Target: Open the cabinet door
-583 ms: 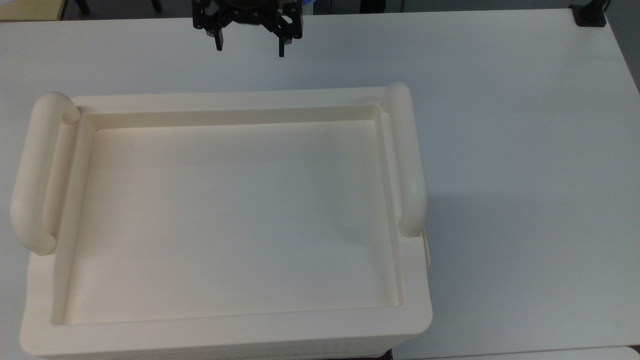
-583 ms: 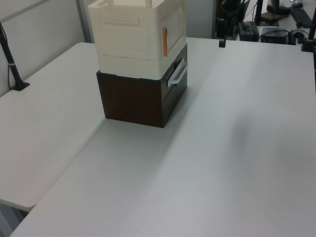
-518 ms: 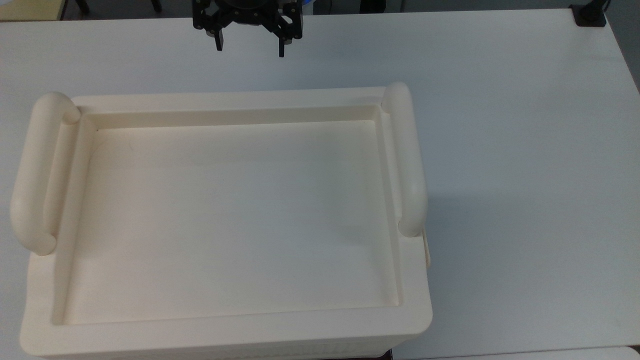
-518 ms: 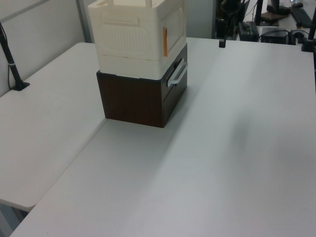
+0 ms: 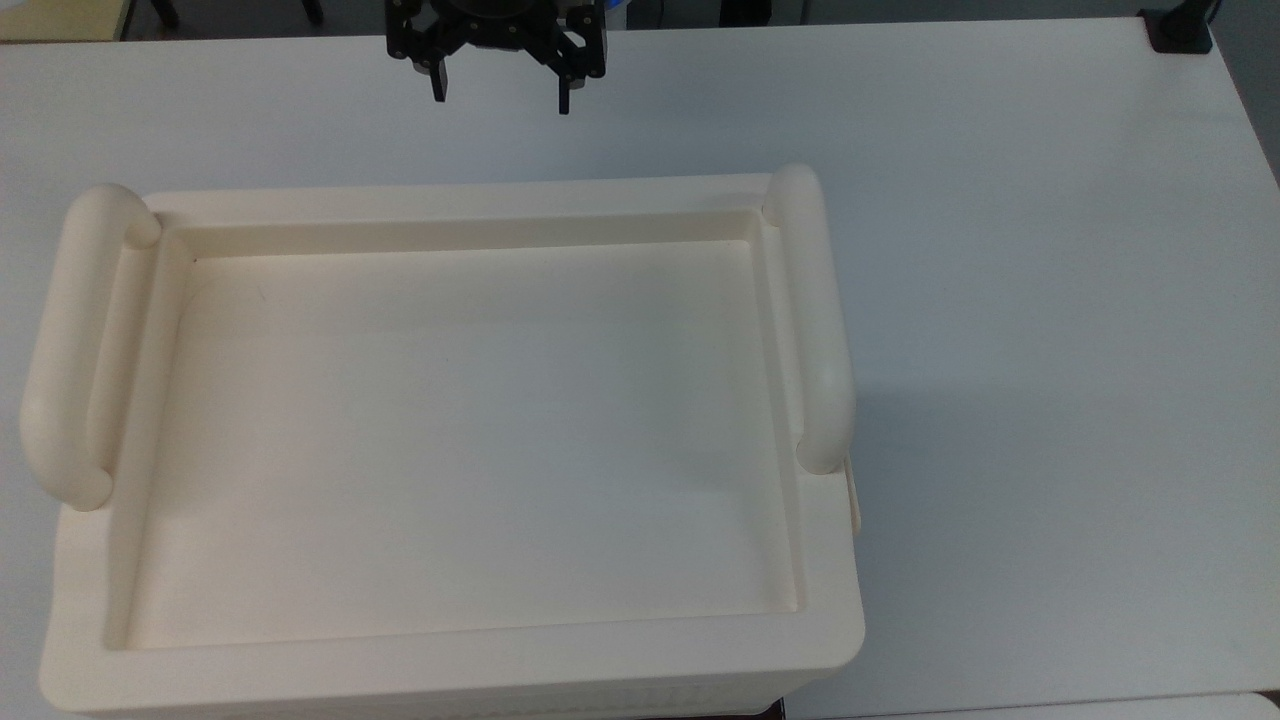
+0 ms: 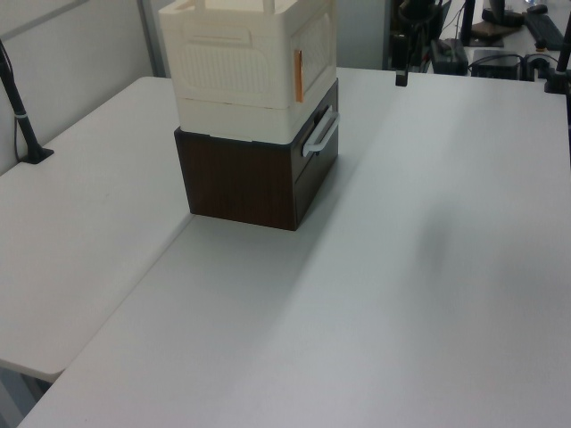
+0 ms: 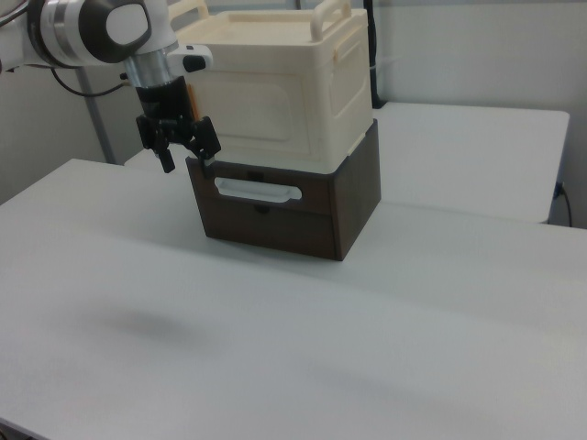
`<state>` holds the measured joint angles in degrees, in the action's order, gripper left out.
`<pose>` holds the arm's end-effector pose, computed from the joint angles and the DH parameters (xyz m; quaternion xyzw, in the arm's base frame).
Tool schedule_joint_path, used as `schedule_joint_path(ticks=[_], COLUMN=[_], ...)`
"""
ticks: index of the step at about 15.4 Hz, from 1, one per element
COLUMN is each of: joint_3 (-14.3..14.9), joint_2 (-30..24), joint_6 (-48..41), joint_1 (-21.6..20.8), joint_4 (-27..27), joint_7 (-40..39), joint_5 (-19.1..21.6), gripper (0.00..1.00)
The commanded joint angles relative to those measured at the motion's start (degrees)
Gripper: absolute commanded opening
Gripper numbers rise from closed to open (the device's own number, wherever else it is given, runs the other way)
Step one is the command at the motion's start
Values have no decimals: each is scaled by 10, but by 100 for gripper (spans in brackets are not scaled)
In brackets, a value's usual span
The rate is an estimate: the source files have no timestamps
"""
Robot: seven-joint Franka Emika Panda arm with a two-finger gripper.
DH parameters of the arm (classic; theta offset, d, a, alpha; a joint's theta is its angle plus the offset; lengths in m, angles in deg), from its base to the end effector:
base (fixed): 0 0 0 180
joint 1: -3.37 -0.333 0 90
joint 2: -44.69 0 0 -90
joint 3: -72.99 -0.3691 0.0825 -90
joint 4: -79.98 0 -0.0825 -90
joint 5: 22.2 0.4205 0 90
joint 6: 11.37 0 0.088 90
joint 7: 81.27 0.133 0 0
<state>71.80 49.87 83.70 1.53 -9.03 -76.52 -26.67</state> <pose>0.6306 0.0231 0.6134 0.9992 -0.0119 0.0102 0.0373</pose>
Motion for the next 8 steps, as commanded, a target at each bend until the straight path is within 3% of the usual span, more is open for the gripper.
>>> schedule_joint_path(ticks=[1,8], joint_3=[6,6], joint_2=[-13,-12], joint_6=[-2,5], joint_1=[-9,-10], joint_4=[-16,-15], joint_7=[8,4], joint_5=[9,8], gripper=[100,100])
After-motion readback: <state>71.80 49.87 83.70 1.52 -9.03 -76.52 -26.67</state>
